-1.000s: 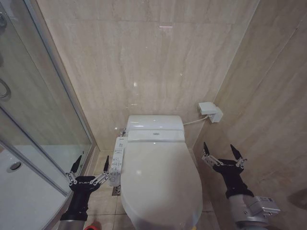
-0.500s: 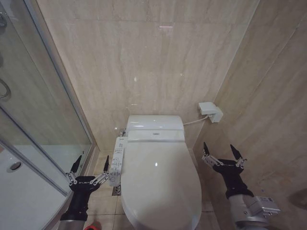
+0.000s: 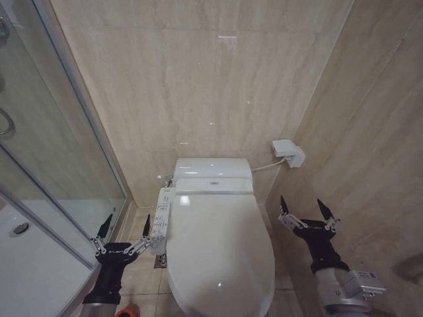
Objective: Open the toilet lid, clean the toilet bowl with a toilet brush, close the toilet lid, and flush.
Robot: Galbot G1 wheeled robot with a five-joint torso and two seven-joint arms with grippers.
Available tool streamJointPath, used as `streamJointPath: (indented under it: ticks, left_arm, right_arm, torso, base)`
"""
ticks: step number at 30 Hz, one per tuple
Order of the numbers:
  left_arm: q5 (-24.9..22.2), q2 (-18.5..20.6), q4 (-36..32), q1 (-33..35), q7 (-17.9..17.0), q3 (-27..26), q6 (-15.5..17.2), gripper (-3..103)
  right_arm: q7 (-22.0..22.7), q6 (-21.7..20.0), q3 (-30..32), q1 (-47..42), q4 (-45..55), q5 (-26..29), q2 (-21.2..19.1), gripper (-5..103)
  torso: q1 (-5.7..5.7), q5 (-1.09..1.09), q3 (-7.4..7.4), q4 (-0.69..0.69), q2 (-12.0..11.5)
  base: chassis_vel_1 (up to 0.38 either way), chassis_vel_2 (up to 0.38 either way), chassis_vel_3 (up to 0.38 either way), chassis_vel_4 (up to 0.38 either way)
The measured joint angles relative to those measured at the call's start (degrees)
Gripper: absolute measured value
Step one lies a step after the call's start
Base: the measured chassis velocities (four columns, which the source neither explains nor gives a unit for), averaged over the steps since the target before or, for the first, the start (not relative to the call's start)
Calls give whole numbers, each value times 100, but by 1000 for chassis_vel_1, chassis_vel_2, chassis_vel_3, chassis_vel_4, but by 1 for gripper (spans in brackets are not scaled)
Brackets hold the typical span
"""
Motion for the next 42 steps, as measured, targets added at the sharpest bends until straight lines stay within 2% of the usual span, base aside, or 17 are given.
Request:
streamJointPath:
  ticks: [42]
  left_arm:
    - [0, 0, 0, 0, 0, 0, 0, 100]
  right_arm:
    - [0, 0, 0, 0, 0, 3, 0, 100]
  torso:
    - [0, 0, 0, -1, 0]
  base:
    - [0, 0, 0, 0]
